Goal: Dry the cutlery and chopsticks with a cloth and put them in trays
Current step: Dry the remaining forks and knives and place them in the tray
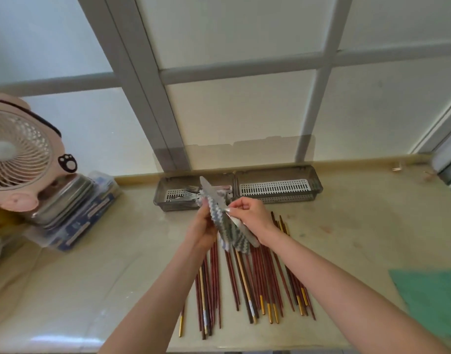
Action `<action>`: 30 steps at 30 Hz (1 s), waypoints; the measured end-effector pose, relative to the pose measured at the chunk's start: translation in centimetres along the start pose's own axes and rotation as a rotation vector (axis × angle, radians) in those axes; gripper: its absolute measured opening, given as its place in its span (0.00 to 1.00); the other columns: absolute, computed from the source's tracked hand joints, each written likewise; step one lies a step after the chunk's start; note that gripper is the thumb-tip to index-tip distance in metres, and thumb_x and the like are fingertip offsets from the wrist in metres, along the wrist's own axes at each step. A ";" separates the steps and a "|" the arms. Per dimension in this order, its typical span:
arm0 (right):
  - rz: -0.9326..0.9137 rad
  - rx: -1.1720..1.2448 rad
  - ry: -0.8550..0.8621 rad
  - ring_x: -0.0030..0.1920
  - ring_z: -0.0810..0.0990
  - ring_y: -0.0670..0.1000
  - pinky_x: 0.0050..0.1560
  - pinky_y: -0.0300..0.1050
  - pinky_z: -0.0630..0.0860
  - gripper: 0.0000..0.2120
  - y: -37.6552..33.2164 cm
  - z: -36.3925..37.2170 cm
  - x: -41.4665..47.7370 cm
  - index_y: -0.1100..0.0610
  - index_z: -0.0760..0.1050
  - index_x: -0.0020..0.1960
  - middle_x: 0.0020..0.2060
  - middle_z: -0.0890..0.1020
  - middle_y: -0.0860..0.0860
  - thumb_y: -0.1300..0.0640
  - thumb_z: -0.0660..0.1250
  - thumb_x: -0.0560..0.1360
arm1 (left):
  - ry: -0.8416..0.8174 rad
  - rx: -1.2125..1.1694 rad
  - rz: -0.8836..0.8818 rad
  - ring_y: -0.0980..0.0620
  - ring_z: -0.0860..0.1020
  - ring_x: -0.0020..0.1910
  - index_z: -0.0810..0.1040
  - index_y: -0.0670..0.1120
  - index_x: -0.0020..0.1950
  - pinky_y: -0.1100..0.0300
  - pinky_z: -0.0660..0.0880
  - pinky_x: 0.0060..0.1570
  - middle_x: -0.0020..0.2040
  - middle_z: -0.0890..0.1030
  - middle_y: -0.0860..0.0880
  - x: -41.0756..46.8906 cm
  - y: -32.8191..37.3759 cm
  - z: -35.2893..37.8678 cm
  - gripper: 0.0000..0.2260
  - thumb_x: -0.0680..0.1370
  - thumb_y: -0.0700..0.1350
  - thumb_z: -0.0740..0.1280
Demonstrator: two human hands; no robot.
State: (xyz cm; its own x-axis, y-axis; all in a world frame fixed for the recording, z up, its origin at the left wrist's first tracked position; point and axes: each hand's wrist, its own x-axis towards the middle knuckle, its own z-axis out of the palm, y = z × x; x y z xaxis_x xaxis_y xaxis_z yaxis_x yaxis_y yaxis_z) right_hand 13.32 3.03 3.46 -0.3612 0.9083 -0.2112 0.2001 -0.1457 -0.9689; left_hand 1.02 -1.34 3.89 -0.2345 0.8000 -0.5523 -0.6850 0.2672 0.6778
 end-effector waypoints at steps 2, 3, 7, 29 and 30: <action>-0.022 0.018 0.015 0.40 0.80 0.47 0.40 0.32 0.75 0.04 -0.1 0.6 0.0 0.60 0.80 0.47 0.40 0.82 0.54 0.61 0.70 0.73 | 0.000 -0.018 0.067 0.47 0.79 0.49 0.74 0.40 0.60 0.54 0.75 0.46 0.51 0.80 0.42 0.2 0.1 -0.4 0.19 0.81 0.54 0.56; -0.036 0.039 0.038 0.41 0.80 0.47 0.41 0.33 0.76 0.03 -0.1 0.9 0.1 0.59 0.80 0.46 0.41 0.82 0.54 0.61 0.70 0.73 | -0.008 -0.039 0.084 0.48 0.79 0.48 0.74 0.41 0.60 0.55 0.76 0.44 0.50 0.80 0.43 0.1 0.2 -0.5 0.19 0.81 0.54 0.55; -0.065 0.099 0.132 0.40 0.78 0.45 0.41 0.31 0.75 0.01 0.0 2.2 0.0 0.59 0.78 0.45 0.38 0.81 0.52 0.61 0.69 0.74 | -0.070 -0.124 0.091 0.46 0.78 0.50 0.72 0.40 0.61 0.53 0.75 0.48 0.51 0.79 0.41 0.0 0.0 -0.9 0.21 0.81 0.55 0.54; -0.020 -0.051 -0.103 0.36 0.75 0.45 0.44 0.39 0.75 0.04 0.0 2.5 -0.6 0.59 0.79 0.46 0.34 0.76 0.51 0.64 0.71 0.72 | 0.274 0.365 0.111 0.45 0.80 0.48 0.75 0.35 0.51 0.54 0.78 0.50 0.50 0.80 0.41 3.1 5.4 -2.5 0.13 0.70 0.39 0.72; -0.031 -0.047 -0.120 0.35 0.74 0.45 0.44 0.39 0.75 0.04 -0.3 2.4 -0.6 0.60 0.79 0.46 0.33 0.76 0.51 0.64 0.71 0.72 | 0.286 0.332 0.108 0.44 0.80 0.50 0.74 0.35 0.55 0.53 0.78 0.51 0.52 0.80 0.40 3.5 6.5 -2.9 0.17 0.70 0.41 0.73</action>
State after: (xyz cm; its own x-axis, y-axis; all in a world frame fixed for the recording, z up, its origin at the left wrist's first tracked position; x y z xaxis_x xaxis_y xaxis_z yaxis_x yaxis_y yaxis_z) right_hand 11.24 1.61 3.55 -0.4735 0.8584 -0.1976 0.2286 -0.0969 -0.9687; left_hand -6.23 1.64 5.02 -0.5058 0.6645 -0.5500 -0.3984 0.3856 0.8322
